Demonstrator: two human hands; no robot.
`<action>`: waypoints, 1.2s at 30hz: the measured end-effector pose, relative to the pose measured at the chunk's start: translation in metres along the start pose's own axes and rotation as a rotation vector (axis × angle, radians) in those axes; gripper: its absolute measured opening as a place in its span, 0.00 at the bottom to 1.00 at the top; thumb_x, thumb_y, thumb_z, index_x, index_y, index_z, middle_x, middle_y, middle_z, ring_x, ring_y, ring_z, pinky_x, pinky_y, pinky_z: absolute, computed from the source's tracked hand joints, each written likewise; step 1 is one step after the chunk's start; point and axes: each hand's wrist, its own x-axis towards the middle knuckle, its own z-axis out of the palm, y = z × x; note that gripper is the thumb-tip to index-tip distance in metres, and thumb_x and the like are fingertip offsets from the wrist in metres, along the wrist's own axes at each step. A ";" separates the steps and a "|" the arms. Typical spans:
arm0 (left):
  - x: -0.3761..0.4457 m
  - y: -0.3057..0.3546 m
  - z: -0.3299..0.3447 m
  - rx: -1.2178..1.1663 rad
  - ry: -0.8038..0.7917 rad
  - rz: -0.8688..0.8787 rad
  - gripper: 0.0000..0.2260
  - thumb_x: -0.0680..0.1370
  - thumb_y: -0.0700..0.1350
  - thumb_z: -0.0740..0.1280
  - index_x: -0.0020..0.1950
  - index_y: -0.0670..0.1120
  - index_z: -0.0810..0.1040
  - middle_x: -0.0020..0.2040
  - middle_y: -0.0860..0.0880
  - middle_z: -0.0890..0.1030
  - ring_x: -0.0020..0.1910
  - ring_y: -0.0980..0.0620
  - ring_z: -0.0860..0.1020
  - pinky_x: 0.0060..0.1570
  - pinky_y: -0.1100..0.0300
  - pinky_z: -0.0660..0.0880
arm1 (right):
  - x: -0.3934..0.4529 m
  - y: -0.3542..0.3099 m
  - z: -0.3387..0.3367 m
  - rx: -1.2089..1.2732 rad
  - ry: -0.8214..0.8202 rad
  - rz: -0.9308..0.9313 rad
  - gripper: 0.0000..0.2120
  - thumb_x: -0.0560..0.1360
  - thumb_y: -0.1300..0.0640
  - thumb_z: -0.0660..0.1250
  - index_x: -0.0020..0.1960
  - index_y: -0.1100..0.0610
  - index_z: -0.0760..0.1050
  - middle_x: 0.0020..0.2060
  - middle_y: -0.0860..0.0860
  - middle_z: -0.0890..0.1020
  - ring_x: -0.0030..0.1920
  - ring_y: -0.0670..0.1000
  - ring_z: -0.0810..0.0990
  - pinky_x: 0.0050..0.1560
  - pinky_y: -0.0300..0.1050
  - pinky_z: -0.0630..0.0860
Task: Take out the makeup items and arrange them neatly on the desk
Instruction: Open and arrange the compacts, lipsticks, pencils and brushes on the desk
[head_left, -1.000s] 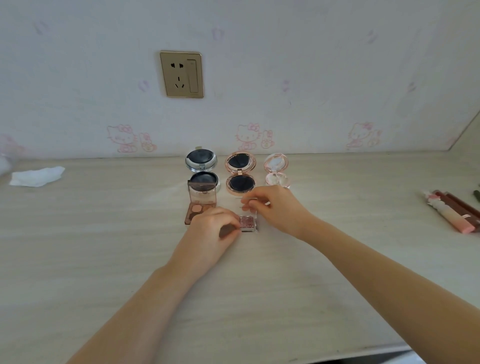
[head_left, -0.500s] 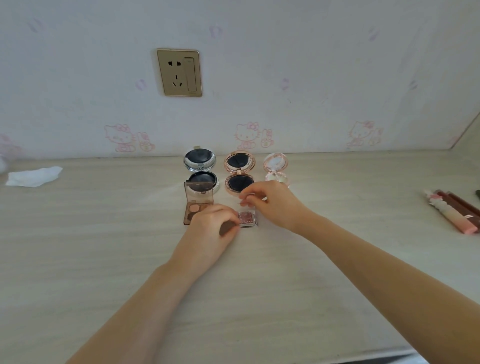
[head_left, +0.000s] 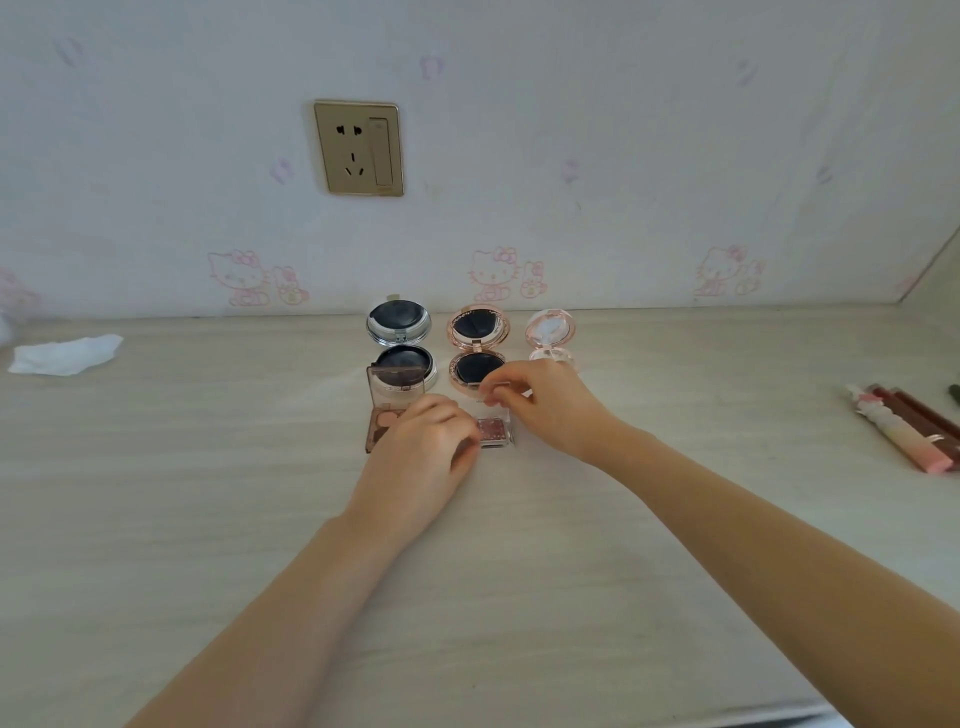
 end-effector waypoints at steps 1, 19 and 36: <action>0.000 0.000 0.000 0.032 0.022 0.002 0.04 0.70 0.39 0.74 0.40 0.46 0.82 0.41 0.54 0.82 0.50 0.50 0.78 0.48 0.69 0.59 | 0.001 0.000 0.000 -0.005 0.001 -0.001 0.10 0.77 0.63 0.63 0.51 0.56 0.82 0.42 0.48 0.85 0.46 0.45 0.81 0.50 0.28 0.71; -0.005 0.008 -0.002 -0.006 0.097 0.017 0.07 0.69 0.36 0.74 0.45 0.45 0.83 0.45 0.54 0.83 0.51 0.50 0.79 0.50 0.69 0.62 | -0.024 0.009 -0.030 -0.059 0.133 0.076 0.13 0.78 0.59 0.61 0.61 0.54 0.75 0.51 0.48 0.83 0.48 0.44 0.78 0.54 0.37 0.73; 0.046 0.142 0.068 -0.090 -0.144 0.331 0.15 0.81 0.45 0.60 0.65 0.47 0.76 0.66 0.52 0.76 0.70 0.51 0.67 0.69 0.62 0.61 | -0.169 0.089 -0.142 -0.540 0.104 0.224 0.18 0.80 0.53 0.59 0.69 0.51 0.68 0.65 0.47 0.73 0.66 0.48 0.70 0.62 0.43 0.69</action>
